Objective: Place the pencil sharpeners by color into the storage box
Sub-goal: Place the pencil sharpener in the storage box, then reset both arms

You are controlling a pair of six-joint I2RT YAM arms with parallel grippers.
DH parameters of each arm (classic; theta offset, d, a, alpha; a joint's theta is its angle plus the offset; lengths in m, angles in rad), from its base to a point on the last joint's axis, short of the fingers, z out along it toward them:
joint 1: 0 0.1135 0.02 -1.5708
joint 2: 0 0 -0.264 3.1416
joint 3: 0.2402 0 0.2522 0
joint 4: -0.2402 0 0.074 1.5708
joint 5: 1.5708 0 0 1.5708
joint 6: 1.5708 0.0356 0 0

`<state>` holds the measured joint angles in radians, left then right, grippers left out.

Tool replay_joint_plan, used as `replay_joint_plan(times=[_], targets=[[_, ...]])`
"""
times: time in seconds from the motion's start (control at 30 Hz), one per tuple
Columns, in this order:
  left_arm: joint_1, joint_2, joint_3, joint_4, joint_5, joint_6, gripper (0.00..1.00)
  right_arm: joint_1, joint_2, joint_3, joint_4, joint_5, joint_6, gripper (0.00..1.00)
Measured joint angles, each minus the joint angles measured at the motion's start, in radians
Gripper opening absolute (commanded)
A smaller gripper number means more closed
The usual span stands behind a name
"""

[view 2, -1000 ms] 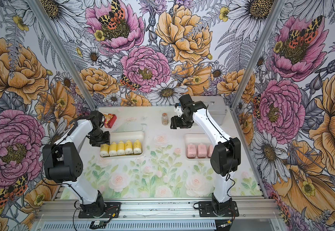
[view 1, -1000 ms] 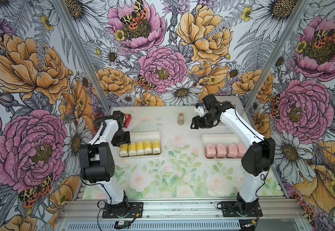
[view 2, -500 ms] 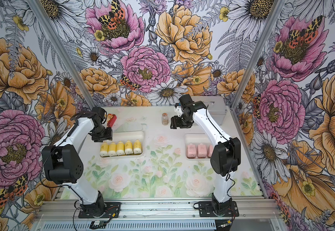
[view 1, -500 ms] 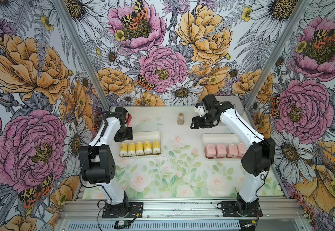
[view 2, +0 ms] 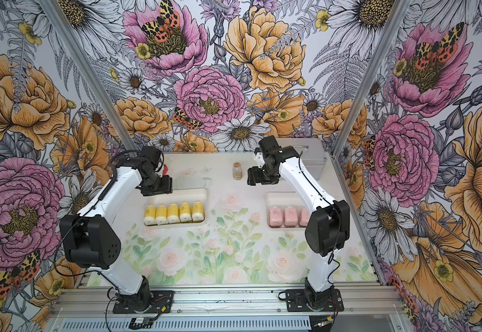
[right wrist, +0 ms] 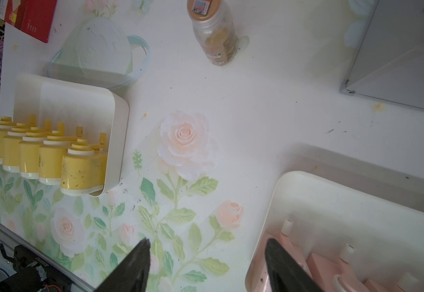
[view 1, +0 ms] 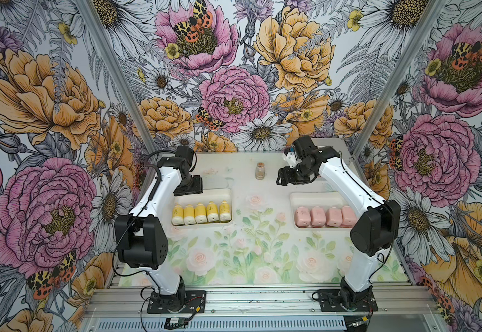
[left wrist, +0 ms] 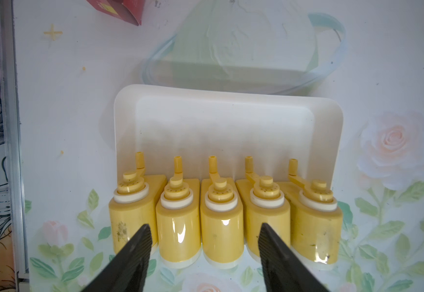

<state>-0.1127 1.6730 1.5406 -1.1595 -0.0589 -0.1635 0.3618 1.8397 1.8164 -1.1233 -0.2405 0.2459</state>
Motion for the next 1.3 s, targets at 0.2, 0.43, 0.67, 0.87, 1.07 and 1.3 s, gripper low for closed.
replay_joint_plan(times=[0.2, 0.43, 0.67, 0.87, 1.07, 1.3], targets=[[-0.075, -0.034, 0.016, 0.029, -0.016, -0.019, 0.85, -0.020, -0.069, -0.062, 0.013, 0.026, 0.007, 1.00], [-0.166, -0.078, 0.023, 0.085, -0.069, -0.024, 0.99, -0.065, -0.151, -0.132, 0.024, 0.064, 0.008, 1.00], [-0.198, -0.122, 0.005, 0.196, -0.146, -0.022, 0.99, -0.085, -0.246, -0.201, 0.069, 0.187, 0.008, 1.00], [-0.198, -0.193, -0.082, 0.318, -0.233, -0.017, 0.99, -0.089, -0.346, -0.253, 0.138, 0.308, 0.008, 1.00], [-0.202, -0.307, -0.224, 0.463, -0.323, 0.039, 0.99, -0.092, -0.492, -0.388, 0.264, 0.457, -0.002, 1.00], [-0.175, -0.499, -0.535, 0.761, -0.357, 0.106, 0.99, -0.108, -0.600, -0.562, 0.438, 0.518, -0.043, 1.00]])
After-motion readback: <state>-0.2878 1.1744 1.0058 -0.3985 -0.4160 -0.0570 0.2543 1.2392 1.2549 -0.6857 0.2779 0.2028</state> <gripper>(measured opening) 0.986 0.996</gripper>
